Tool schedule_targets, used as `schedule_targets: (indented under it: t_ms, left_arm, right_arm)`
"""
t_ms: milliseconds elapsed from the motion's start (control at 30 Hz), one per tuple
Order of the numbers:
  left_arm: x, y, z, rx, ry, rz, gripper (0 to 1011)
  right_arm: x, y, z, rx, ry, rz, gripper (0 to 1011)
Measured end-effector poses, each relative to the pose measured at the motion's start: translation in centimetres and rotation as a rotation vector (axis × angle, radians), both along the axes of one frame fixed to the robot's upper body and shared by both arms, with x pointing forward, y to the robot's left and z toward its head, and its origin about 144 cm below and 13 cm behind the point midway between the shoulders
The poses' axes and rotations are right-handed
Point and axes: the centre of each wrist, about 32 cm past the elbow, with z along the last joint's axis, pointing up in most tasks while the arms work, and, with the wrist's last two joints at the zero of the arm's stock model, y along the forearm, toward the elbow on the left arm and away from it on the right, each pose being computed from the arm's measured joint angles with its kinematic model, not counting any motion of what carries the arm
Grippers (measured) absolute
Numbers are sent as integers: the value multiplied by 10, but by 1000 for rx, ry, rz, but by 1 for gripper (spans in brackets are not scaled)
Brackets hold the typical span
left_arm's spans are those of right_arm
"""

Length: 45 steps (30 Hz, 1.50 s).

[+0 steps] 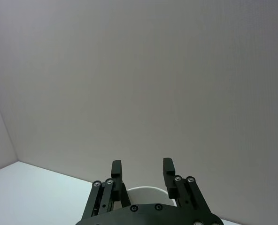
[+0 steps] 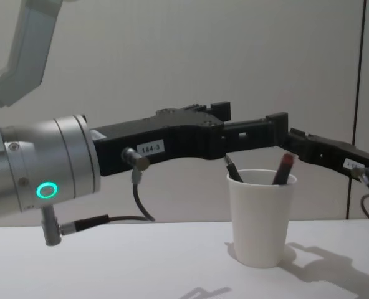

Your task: Place the pen into the pen holder.

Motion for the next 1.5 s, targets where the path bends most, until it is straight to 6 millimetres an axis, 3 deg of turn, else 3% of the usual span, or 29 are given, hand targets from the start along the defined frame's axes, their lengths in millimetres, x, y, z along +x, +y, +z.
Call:
schedule_targets:
  t_ms: [367,600,1300,1500]
  left_arm:
    - [0,0,0,0,0,0,1003]
    - [0,0,0,0,0,0,1003]
    - [0,0,0,0,0,0,1003]
    - [0,0,0,1,0,7,1004]
  right_arm:
    - [0,0,-1,-5,4,2,857]
    - [-1,-1,0,10,11,-3,1001]
    - [-31,-26,14,157,82,-165,1001]
    - [-32,-25,14,151,82,-166,1001]
